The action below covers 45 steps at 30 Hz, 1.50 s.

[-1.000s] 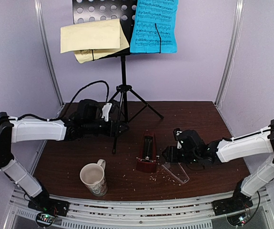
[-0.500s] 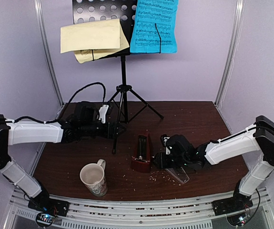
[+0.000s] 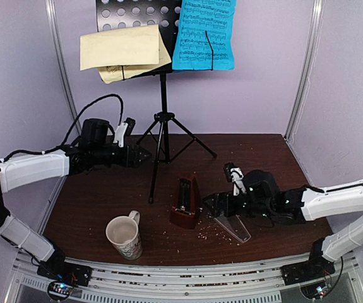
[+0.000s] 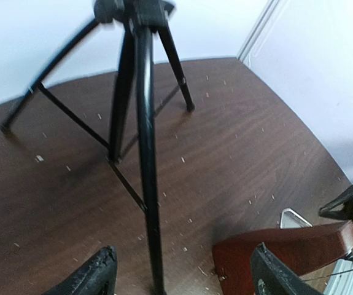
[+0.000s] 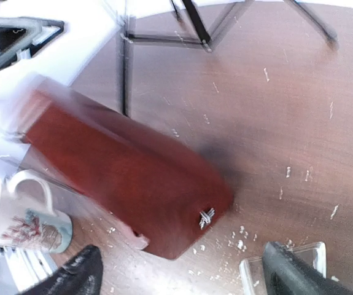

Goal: Pack up the instrument practice props

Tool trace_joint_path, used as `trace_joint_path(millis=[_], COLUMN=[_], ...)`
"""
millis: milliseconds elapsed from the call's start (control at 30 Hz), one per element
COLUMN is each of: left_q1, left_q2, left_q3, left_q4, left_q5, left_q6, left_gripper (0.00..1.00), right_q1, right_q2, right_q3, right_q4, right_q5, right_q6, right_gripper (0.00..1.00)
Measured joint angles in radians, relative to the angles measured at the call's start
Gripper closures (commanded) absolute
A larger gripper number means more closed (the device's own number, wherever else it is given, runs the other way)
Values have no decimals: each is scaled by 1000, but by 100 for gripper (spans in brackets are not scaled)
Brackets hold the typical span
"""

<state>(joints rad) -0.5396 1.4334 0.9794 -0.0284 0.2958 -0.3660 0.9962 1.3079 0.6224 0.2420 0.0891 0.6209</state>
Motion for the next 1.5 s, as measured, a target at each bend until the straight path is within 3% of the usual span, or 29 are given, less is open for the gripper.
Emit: trace_joint_path(millis=[267,567,800,1200,1500], left_q1=[94,130,131,131,131], left_q2=[-160,-178,-178,-178,-178], left_q3=[7,-30,-37,-37,-37], left_q4=[36,23,17,4,4], left_q5=[54,82,90,89,90], left_q6=[103,237,266,289,290], left_gripper=[15,15,14,12,12], right_q1=[-22,-124,-124,-125,-134], right_q2=[-167,58,185,320,325], right_q3=[-24,68,159,207,207], right_q4=[169,296,315,339,388], right_q5=[-115,-415,-533,-541,-508], right_q6=[-227,-436,-573,-674,-674], right_gripper=[0,0,0,0,16])
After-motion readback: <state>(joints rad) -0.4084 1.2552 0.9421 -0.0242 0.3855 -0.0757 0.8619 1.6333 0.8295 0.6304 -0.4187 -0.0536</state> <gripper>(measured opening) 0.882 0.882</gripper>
